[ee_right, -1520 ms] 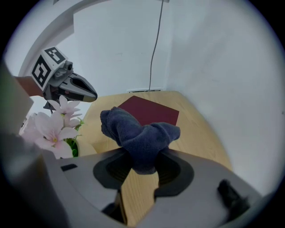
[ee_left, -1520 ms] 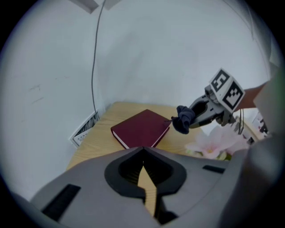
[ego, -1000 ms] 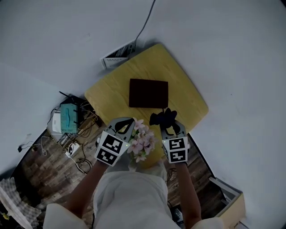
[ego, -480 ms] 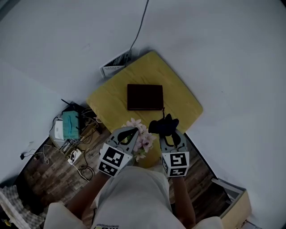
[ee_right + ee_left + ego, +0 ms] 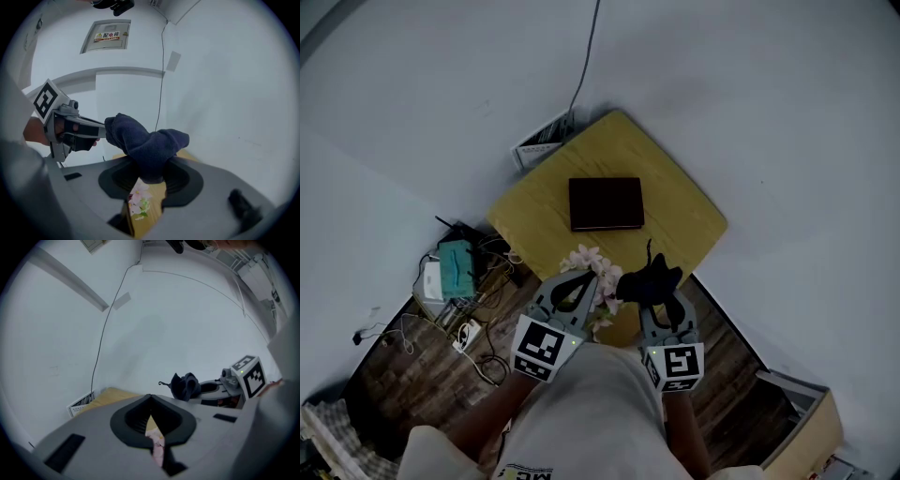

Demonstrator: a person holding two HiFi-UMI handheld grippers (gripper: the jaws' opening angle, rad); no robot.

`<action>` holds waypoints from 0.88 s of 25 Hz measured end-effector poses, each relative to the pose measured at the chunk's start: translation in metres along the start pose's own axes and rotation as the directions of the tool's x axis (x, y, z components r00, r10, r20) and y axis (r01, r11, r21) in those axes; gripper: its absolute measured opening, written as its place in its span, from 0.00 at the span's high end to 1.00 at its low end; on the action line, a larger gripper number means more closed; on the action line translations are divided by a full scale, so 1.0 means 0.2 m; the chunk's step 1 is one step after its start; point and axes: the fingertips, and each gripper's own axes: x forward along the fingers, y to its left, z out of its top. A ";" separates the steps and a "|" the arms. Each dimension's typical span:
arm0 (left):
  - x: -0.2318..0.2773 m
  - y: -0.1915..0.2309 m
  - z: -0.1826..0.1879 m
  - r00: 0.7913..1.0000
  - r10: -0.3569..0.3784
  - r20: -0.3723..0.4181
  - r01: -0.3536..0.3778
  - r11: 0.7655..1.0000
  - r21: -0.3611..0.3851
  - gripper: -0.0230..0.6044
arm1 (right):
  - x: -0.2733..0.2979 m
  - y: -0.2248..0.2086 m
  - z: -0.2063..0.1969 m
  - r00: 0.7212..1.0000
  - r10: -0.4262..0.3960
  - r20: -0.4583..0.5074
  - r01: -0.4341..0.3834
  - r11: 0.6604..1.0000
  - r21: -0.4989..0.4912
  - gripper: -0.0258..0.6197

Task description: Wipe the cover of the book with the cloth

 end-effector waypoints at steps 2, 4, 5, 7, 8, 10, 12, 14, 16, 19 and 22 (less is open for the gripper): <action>-0.01 -0.01 0.01 1.000 -0.003 0.014 0.003 1.000 -0.001 0.95 | -0.03 0.00 0.01 1.000 -0.008 0.014 0.008 1.000 -0.019 0.74; 0.00 -0.02 0.02 1.000 -0.008 0.022 0.007 1.000 0.014 0.95 | -0.05 -0.01 0.03 0.999 -0.022 0.039 0.023 1.000 -0.005 0.74; 0.00 -0.02 0.03 1.000 -0.009 0.025 0.009 1.000 0.020 0.95 | -0.06 -0.01 0.04 0.998 -0.028 0.055 0.027 1.000 0.012 0.74; 0.01 -0.03 0.03 0.999 -0.013 0.030 0.012 1.000 0.020 0.95 | -0.07 -0.01 0.06 0.996 -0.033 0.079 0.030 0.999 0.034 0.74; 0.01 -0.03 0.04 0.999 -0.014 0.031 0.014 1.000 0.018 0.95 | -0.07 -0.01 0.07 0.996 -0.033 0.087 0.030 0.999 0.033 0.74; 0.01 -0.03 0.05 0.999 -0.017 0.034 0.016 1.000 0.016 0.95 | -0.07 0.00 0.10 0.995 -0.028 0.096 0.026 0.999 0.023 0.74; 0.01 -0.04 0.05 0.999 -0.021 0.036 0.020 1.000 0.017 0.95 | -0.07 0.00 0.12 0.995 -0.023 0.101 0.020 1.000 0.022 0.74; 0.00 -0.04 0.05 0.999 -0.023 0.036 0.022 1.000 0.016 0.95 | -0.06 0.01 0.14 0.994 -0.017 0.107 0.014 0.999 0.032 0.74; 0.01 -0.02 0.04 0.999 -0.020 0.036 0.020 1.000 0.010 0.95 | -0.04 0.01 0.16 0.994 -0.009 0.112 0.005 0.999 0.032 0.74; 0.00 0.00 0.05 0.999 -0.011 0.037 0.012 1.000 -0.006 0.95 | -0.03 0.02 0.19 0.993 0.027 0.116 -0.027 1.000 -0.001 0.74; 0.01 0.00 0.06 0.999 -0.008 0.038 0.008 1.000 -0.009 0.95 | -0.02 0.05 0.22 0.990 0.085 0.109 -0.079 0.995 -0.057 0.74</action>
